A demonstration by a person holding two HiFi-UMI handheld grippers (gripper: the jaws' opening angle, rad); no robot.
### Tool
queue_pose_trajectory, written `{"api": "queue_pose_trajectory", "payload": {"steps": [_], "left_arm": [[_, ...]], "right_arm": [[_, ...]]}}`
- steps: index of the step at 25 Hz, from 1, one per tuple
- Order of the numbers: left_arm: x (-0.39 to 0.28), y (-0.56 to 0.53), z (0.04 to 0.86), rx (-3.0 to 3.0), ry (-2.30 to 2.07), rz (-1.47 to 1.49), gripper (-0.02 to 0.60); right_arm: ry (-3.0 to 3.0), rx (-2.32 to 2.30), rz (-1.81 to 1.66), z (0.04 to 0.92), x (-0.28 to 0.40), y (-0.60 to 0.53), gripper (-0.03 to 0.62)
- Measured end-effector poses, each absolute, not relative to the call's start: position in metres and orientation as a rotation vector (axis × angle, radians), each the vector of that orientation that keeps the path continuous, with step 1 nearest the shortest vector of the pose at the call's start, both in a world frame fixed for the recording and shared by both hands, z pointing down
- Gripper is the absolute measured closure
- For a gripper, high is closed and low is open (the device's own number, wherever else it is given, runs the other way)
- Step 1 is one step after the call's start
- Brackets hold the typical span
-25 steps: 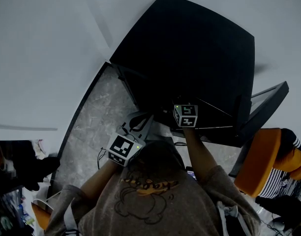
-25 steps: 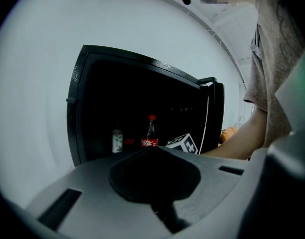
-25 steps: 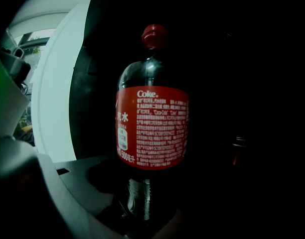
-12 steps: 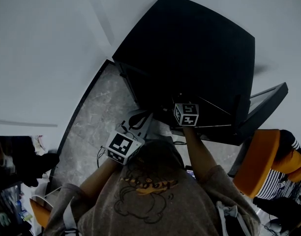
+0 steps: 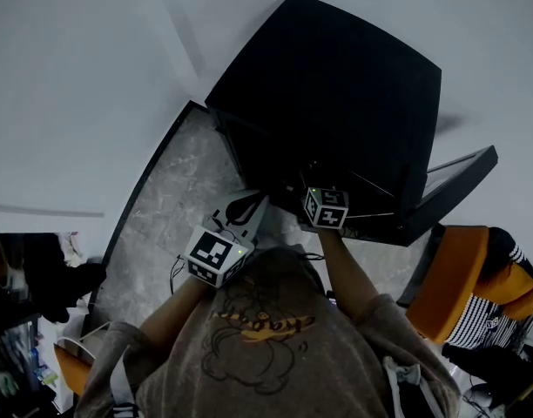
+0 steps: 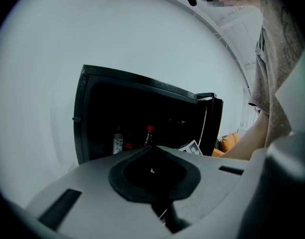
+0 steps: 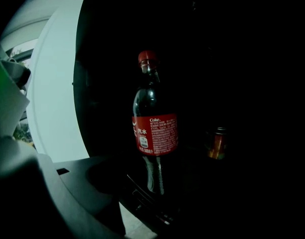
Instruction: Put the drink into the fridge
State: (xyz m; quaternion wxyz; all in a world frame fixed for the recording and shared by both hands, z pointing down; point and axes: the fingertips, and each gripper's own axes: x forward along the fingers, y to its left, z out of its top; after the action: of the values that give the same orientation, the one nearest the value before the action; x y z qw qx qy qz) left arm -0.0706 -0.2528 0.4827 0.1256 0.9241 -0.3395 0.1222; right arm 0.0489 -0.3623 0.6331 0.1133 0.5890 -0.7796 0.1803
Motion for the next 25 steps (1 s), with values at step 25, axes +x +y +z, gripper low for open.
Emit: {"api": "queue_pose_trajectory", "payload": {"steps": [25], "left_arm": [[-0.067,-0.222,0.413,2.680,-0.958,0.381,0.577]], "right_arm": [[-2.706,1.146,0.508,0.461,-0.031,-0.219,0.346]]}}
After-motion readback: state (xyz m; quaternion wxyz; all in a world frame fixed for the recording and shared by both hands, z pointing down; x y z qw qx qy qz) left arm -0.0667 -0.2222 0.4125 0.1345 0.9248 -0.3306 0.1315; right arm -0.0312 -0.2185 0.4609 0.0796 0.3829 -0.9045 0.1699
